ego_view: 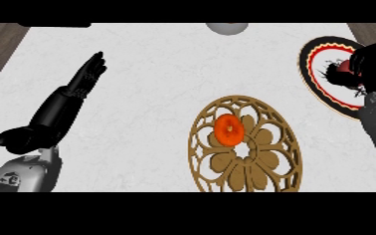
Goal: Pick the bell pepper from the placemat and place it in the plate
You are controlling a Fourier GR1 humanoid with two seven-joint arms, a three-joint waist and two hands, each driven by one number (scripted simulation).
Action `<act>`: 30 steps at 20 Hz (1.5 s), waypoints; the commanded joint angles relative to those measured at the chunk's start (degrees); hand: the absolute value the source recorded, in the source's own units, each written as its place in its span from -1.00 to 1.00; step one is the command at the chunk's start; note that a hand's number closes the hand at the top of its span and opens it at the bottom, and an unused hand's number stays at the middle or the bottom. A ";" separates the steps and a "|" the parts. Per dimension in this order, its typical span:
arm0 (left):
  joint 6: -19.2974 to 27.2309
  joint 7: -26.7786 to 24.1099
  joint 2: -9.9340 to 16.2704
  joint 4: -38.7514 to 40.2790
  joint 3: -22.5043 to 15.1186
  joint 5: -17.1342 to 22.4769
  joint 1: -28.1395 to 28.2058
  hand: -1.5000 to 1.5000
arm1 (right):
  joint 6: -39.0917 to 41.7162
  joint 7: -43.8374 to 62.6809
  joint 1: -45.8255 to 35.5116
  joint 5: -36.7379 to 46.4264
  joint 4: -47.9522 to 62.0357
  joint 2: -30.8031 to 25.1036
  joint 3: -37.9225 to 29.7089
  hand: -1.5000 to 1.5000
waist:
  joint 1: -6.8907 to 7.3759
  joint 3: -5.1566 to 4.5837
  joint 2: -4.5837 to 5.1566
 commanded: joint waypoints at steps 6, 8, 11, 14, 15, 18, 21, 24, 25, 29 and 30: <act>0.79 -0.65 -1.55 1.07 -0.57 -1.94 -1.20 0.00 | -5.57 -16.84 -7.38 -4.62 28.35 -0.16 -8.71 -1.00 | 1.17 0.16 0.68; -0.32 0.90 -1.54 -1.64 -1.17 -1.51 0.83 0.00 | -8.28 -21.19 -7.97 -4.35 30.19 0.04 -9.30 -1.00 | 0.56 0.08 0.16; -0.49 -1.54 -1.60 1.48 -0.62 -1.97 0.43 0.00 | -10.27 -29.03 -7.99 -7.46 31.64 -1.34 -12.51 -1.00 | 0.57 0.13 0.39; -1.23 0.14 -0.83 -1.08 0.79 -0.51 1.34 0.00 | -10.10 -34.17 -8.78 -10.92 31.12 -0.45 -15.18 -1.00 | 0.20 0.10 0.12; -0.33 1.26 -1.06 0.85 0.98 -1.37 -2.08 0.00 | -9.96 -34.50 -11.65 -10.46 32.38 -0.69 -15.14 -1.00 | 0.38 0.11 0.31; -1.32 -3.28 -0.92 3.45 1.00 -2.01 -0.70 0.00 | -5.99 -40.64 -12.10 -15.82 30.11 -0.56 -18.63 -1.00 | -0.20 0.08 0.16; -2.84 -1.93 0.54 2.10 3.04 0.37 -0.09 0.00 | -1.03 -43.81 -12.43 -21.61 29.25 0.38 -22.54 -1.00 | -0.22 0.06 -0.05; -1.51 1.37 -0.35 -1.17 2.00 -0.38 1.10 0.00 | 6.87 -44.50 -11.29 -28.35 27.05 0.85 -26.63 -1.00 | -1.20 0.00 -0.62; -1.41 0.11 -0.91 -0.67 1.58 -0.62 1.18 0.00 | 8.38 -44.76 -12.66 -30.70 27.40 1.22 -28.50 -1.00 | -0.99 0.03 -0.48; -1.93 1.27 0.73 -0.54 3.98 0.31 0.71 0.00 | 18.28 -47.49 -5.86 -38.37 24.61 -1.43 -33.65 -1.00 | -2.58 -0.06 -0.95; -1.16 -0.11 -0.50 -0.73 2.72 -1.00 2.60 0.00 | 20.01 -49.13 -4.84 -39.77 23.64 -2.13 -34.52 -1.00 | -2.18 -0.06 -0.81</act>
